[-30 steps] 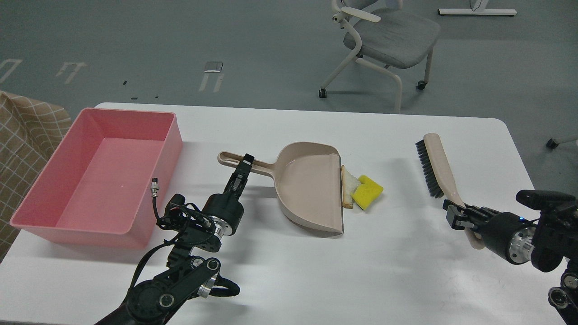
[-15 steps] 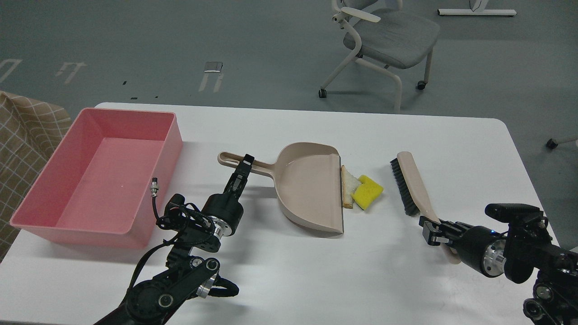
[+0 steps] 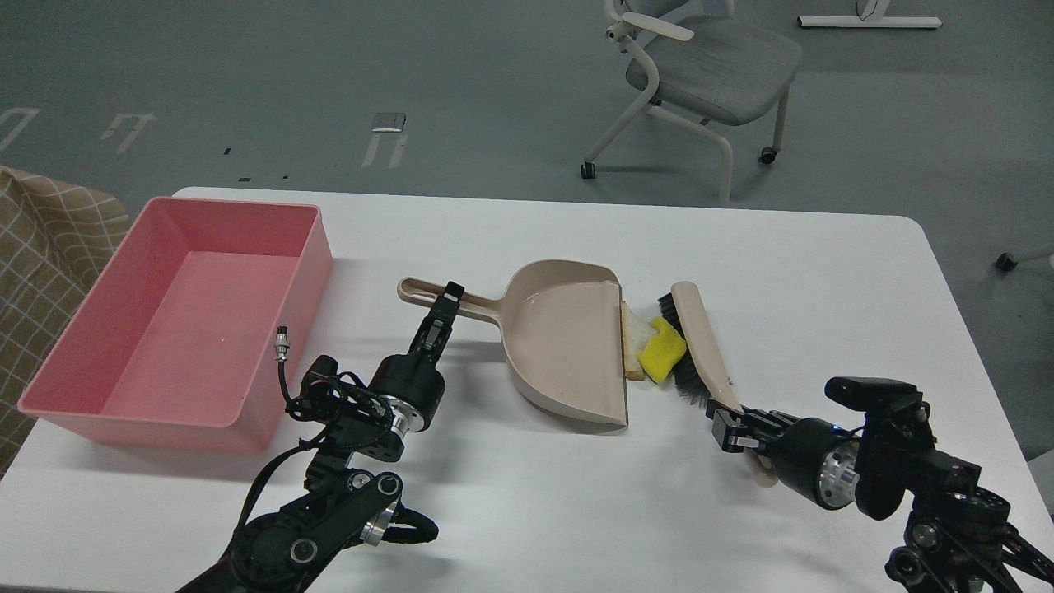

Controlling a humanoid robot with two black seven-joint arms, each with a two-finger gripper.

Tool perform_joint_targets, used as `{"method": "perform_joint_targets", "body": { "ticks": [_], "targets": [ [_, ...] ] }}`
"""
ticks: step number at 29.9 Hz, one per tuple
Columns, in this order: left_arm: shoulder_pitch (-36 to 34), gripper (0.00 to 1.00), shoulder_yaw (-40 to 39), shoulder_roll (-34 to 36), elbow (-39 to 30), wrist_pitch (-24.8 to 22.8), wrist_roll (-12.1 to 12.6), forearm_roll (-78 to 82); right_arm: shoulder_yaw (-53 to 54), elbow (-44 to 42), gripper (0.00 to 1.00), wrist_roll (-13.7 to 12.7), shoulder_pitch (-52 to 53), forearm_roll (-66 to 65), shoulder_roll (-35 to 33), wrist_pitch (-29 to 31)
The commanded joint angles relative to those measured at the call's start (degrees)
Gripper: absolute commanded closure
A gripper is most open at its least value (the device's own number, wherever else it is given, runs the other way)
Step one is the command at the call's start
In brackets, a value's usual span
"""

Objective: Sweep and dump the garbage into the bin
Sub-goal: 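Sweep the sponge and stick into the dustpan with the brush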

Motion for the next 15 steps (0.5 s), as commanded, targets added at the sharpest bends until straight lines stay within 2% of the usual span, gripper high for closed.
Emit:
{"method": "perform_joint_targets", "body": {
  "ticks": [1,9,15],
  "targets": [
    [0.1,0.97,0.0,0.0,-0.2,0.2,0.0,0.0,-0.8,-0.3,0.93,-0.7,1.6,-0.1,3.1,0.0],
    [0.1,0.97,0.0,0.7,-0.4,0.4,0.0,-0.1,-0.2,-0.3,0.93,-1.2,6.7,0.2,12.6,0.0],
    [0.1,0.97,0.0,0.5,-0.4,0.4,0.0,-0.1,2.3,-0.1,0.93,-1.2,8.5,0.9,13.7,0.0]
  ]
}}
